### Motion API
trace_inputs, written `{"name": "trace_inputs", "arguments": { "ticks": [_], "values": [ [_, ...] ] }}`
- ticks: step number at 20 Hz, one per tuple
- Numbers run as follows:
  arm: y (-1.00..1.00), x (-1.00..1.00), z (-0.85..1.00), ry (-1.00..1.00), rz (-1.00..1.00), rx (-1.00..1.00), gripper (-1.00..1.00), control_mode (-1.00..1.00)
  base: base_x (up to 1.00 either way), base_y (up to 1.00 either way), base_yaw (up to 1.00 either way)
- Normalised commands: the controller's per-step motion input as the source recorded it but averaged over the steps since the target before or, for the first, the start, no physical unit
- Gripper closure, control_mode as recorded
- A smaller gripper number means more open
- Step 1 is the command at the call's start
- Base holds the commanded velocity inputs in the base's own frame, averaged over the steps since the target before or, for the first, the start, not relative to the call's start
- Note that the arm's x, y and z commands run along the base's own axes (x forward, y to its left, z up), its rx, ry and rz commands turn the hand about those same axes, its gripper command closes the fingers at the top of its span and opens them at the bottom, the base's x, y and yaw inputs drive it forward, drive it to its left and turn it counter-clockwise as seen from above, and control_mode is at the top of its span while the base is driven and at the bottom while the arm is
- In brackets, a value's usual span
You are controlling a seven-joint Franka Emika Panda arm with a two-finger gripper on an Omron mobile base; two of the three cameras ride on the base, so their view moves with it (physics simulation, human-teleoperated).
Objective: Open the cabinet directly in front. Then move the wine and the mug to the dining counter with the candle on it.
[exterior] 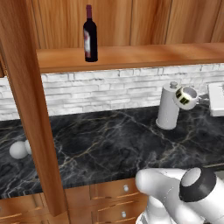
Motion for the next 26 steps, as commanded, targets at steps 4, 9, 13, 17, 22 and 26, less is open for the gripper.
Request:
{"name": "trace_inputs", "arguments": {
  "ticks": [4,9,13,17,22,26],
  "values": [
    [1.00,-0.92,0.00,0.00,0.25,-0.21,1.00,-1.00,0.00,0.00,0.00],
    [1.00,-0.37,0.00,0.00,0.09,-0.10,1.00,-1.00,0.00,0.00,0.00],
    [0.67,-0.16,0.00,0.00,-0.07,0.06,1.00,-1.00,0.00,0.00,0.00],
    [0.00,0.00,0.00,0.00,0.00,0.00,1.00,-1.00,0.00,0.00,0.00],
    [0.00,-0.04,0.00,0.00,0.00,0.00,1.00,-1.00,0.00,0.00,0.00],
    [-0.14,-0.50,-0.03,-0.01,0.00,0.10,1.00,-1.00,0.00,0.00,0.00]
  ]
}}
